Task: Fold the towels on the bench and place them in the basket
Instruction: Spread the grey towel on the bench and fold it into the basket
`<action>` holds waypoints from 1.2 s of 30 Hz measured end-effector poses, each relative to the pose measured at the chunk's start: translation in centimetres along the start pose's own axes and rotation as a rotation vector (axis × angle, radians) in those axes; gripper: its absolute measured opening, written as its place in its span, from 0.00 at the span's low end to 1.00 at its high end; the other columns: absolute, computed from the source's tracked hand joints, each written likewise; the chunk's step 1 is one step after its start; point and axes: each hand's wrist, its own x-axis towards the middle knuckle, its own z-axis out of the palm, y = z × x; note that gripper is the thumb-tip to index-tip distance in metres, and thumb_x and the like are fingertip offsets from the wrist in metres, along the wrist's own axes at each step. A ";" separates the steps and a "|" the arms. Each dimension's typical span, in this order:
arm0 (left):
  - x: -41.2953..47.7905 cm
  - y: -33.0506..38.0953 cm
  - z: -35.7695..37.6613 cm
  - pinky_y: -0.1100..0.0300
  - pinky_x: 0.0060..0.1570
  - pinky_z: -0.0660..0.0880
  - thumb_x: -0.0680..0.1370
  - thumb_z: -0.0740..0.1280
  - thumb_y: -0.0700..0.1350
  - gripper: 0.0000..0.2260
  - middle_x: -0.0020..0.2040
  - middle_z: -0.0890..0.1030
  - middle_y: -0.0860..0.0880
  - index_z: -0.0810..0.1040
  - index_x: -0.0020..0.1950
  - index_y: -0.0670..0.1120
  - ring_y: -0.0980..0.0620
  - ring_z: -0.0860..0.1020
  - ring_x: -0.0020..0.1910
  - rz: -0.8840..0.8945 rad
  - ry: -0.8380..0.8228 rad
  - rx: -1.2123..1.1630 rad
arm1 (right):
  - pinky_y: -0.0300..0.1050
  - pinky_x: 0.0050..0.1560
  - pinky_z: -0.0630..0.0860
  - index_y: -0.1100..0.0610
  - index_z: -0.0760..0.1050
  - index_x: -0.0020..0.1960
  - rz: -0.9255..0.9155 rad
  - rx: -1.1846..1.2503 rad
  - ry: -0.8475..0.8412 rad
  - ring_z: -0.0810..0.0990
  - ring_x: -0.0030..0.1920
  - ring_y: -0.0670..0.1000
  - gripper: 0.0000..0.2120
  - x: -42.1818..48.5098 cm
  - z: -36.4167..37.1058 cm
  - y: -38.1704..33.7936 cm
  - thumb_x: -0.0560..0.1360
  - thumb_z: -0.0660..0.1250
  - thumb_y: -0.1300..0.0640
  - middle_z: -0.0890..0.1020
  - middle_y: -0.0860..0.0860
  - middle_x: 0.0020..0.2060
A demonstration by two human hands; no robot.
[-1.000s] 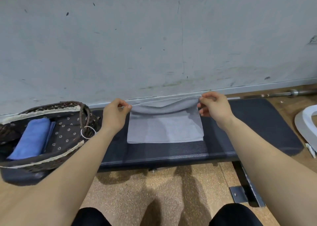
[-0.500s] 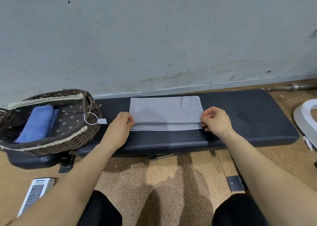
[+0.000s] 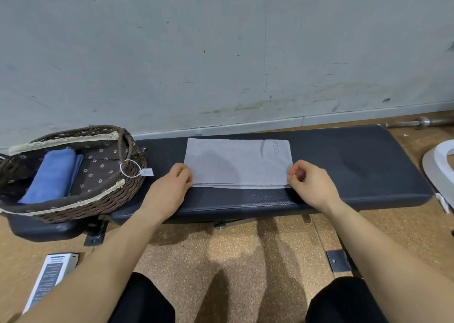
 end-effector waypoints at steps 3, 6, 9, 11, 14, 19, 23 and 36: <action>0.6 0.3 -0.6 0.53 0.41 0.77 0.78 0.65 0.54 0.07 0.57 0.73 0.54 0.74 0.47 0.51 0.50 0.75 0.51 -0.011 -0.003 0.051 | 0.53 0.44 0.79 0.45 0.78 0.44 -0.040 -0.218 0.049 0.76 0.48 0.51 0.03 0.1 0.4 -0.2 0.76 0.67 0.49 0.74 0.46 0.44; 2.5 1.7 -1.4 0.54 0.47 0.75 0.76 0.64 0.58 0.11 0.56 0.74 0.53 0.77 0.44 0.52 0.50 0.73 0.54 -0.066 0.066 0.050 | 0.53 0.46 0.77 0.51 0.82 0.47 -0.134 -0.254 0.222 0.73 0.50 0.56 0.07 1.3 0.7 -2.1 0.75 0.67 0.51 0.74 0.50 0.48; 5.6 4.6 -1.1 0.52 0.52 0.75 0.78 0.63 0.54 0.12 0.59 0.76 0.52 0.79 0.54 0.49 0.49 0.74 0.57 -0.061 0.110 -0.066 | 0.54 0.54 0.74 0.53 0.80 0.60 -0.252 -0.303 0.172 0.75 0.58 0.60 0.15 3.2 1.9 -5.3 0.75 0.66 0.52 0.76 0.54 0.59; 8.0 6.6 0.0 0.50 0.62 0.71 0.80 0.62 0.52 0.15 0.68 0.74 0.50 0.76 0.64 0.49 0.47 0.71 0.67 -0.037 0.069 -0.129 | 0.54 0.66 0.68 0.54 0.71 0.73 -0.265 -0.295 0.033 0.69 0.70 0.60 0.24 4.5 3.4 -7.3 0.77 0.63 0.51 0.70 0.55 0.72; 10.5 8.3 2.3 0.48 0.76 0.54 0.83 0.56 0.54 0.23 0.80 0.59 0.49 0.64 0.77 0.48 0.49 0.54 0.79 -0.011 -0.075 -0.061 | 0.52 0.79 0.49 0.56 0.51 0.82 -0.256 -0.327 -0.115 0.48 0.81 0.54 0.31 6.2 6.1 -8.3 0.83 0.54 0.46 0.51 0.53 0.81; 11.0 6.7 4.2 0.47 0.78 0.41 0.82 0.46 0.63 0.30 0.82 0.42 0.52 0.44 0.81 0.52 0.52 0.40 0.80 -0.019 -0.222 0.030 | 0.54 0.79 0.36 0.52 0.38 0.82 -0.224 -0.477 -0.211 0.36 0.80 0.50 0.33 6.9 7.5 -6.0 0.83 0.41 0.38 0.38 0.50 0.81; 10.6 3.8 4.0 0.47 0.77 0.37 0.80 0.44 0.67 0.32 0.81 0.37 0.53 0.40 0.81 0.58 0.53 0.36 0.79 -0.085 -0.267 0.039 | 0.55 0.79 0.36 0.49 0.37 0.82 -0.169 -0.515 -0.187 0.34 0.80 0.49 0.35 6.7 6.8 -4.2 0.81 0.40 0.34 0.36 0.50 0.80; 8.2 2.4 3.2 0.41 0.77 0.41 0.83 0.40 0.59 0.26 0.81 0.38 0.50 0.41 0.81 0.56 0.46 0.40 0.80 -0.303 -0.230 -0.033 | 0.56 0.79 0.40 0.49 0.36 0.81 -0.085 -0.501 -0.190 0.35 0.80 0.51 0.36 5.0 5.6 -3.4 0.80 0.39 0.33 0.35 0.51 0.80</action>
